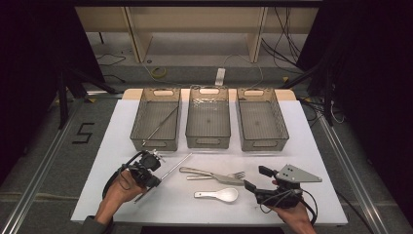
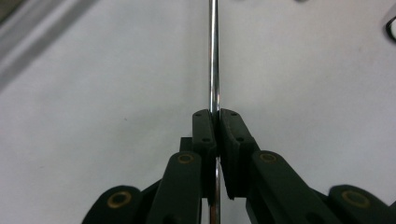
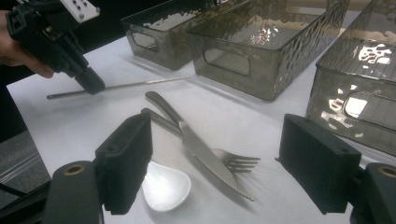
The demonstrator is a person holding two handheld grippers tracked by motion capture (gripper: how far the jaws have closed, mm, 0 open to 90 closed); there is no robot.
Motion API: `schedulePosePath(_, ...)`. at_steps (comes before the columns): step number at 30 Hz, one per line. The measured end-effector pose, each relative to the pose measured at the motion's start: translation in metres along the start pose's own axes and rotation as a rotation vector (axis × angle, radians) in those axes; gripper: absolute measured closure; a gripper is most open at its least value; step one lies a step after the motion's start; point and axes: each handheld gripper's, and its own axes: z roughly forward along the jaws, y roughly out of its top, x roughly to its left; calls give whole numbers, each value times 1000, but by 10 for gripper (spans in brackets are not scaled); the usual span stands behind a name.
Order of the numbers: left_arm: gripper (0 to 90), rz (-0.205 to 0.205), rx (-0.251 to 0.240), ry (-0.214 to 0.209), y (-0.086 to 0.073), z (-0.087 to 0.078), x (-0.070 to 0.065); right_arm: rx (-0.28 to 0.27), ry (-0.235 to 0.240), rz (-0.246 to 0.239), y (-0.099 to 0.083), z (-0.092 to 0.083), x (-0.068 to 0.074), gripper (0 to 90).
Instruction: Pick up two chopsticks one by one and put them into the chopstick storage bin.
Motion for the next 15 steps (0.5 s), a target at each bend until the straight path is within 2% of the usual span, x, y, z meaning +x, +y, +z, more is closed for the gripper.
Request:
schedulePosePath(1,851,-3,-23,-2,1,-4,0,0,0,-1,0,0,0,265)
schedulePosePath(7,850,10,-76,-34,3,-20,-2,0,1,-1,0,0,0,265)
schedulePosePath(13,850,-7,-128,-83,0,-31,7,3,1,-2,0,0,0,265)
schedulePosePath(15,850,-11,-150,-83,1,-36,8,4,1,0,0,0,0,265)
